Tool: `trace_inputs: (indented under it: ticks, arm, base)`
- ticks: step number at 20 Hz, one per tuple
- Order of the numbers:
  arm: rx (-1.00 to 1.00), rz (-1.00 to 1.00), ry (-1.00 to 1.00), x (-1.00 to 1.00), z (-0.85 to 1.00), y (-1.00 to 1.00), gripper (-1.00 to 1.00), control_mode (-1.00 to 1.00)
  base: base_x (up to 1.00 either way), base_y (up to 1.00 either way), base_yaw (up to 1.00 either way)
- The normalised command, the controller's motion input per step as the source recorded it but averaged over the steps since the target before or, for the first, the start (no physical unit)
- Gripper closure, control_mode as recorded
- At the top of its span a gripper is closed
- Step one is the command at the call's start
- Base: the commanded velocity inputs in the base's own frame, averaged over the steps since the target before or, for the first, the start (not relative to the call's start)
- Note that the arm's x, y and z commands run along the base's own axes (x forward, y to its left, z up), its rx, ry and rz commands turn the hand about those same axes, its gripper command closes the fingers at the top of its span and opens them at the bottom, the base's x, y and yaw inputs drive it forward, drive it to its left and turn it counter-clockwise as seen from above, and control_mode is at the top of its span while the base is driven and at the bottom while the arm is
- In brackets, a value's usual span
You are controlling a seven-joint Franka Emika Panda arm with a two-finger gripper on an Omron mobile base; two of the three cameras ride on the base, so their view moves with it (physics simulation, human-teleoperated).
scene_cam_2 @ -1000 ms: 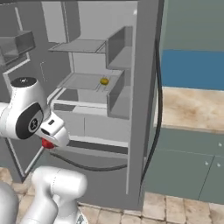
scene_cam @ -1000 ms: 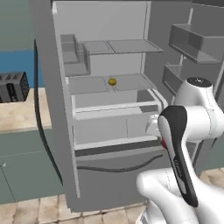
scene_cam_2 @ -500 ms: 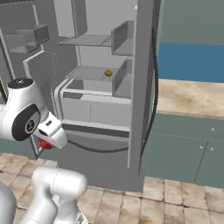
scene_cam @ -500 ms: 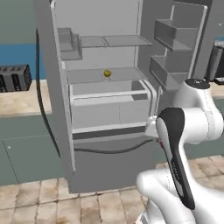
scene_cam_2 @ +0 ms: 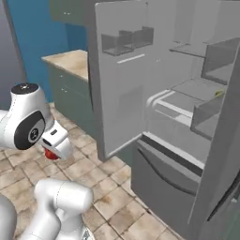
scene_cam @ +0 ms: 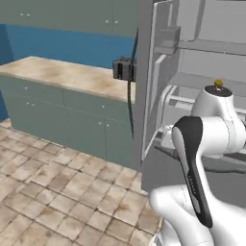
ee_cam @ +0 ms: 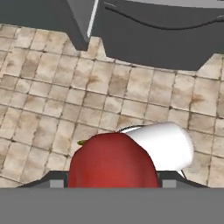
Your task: Place the cold items (bell pepper and orange) from the fridge in one tupperware on the dining counter. Place the warm items (kebab skewer and hot dog) in the stove area in another tupperware.
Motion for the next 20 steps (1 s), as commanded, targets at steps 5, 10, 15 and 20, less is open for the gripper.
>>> trace_inputs:
  ticks: [5, 10, 15, 20]
  arm:
    - [0.00, 0.00, 0.00, 0.00, 0.00, 0.00, 1.00, 1.00]
    - [0.00, 0.00, 0.00, 0.00, 0.00, 0.00, 1.00, 1.00]
    - [0.00, 0.00, 0.00, 0.00, 0.00, 0.00, 1.00, 1.00]
    - [0.00, 0.00, 0.00, 0.00, 0.00, 0.00, 1.00, 1.00]
  base:
    - [-0.03, 0.03, 1.00]
    - [0.00, 0.09, 1.00]
    - [0.00, 0.08, 1.00]
    - [0.00, 0.08, 1.00]
